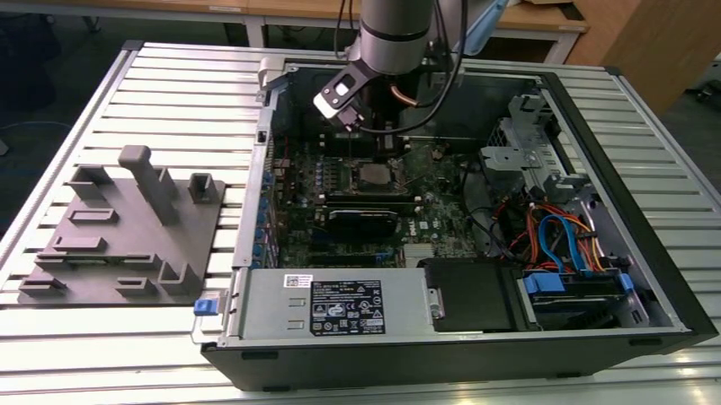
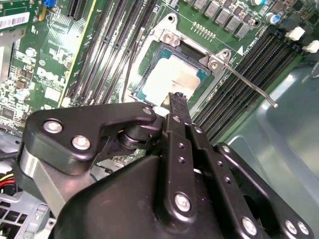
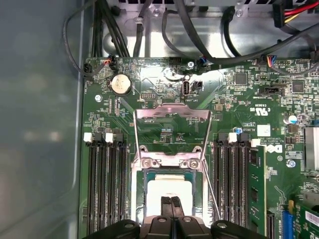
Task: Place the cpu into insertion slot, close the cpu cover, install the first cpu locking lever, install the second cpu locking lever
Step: 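Close the cpu cover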
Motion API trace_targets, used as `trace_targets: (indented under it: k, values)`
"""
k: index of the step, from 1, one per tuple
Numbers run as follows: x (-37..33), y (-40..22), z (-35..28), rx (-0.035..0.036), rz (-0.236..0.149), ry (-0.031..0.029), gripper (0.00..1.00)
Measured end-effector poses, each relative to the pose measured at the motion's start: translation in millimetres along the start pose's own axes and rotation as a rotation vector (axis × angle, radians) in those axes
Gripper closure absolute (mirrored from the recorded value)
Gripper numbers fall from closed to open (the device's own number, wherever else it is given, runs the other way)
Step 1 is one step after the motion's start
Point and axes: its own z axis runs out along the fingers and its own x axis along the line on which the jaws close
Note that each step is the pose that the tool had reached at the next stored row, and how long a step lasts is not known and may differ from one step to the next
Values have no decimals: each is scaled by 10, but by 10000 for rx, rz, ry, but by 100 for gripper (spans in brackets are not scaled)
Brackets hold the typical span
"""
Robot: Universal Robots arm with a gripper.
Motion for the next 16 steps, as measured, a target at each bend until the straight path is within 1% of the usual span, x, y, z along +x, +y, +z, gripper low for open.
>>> trace_targets:
  k: [2, 10, 11, 14, 16]
  values:
    - [1, 1, -21, 1, 1, -3, 89]
    - [0, 1, -22, 3, 0, -24, 89]
    - [1, 3, -22, 14, 1, -24, 89]
    - [1, 24, -21, 101, 7, -27, 89]
    - [0, 31, -21, 114, 8, -28, 89]
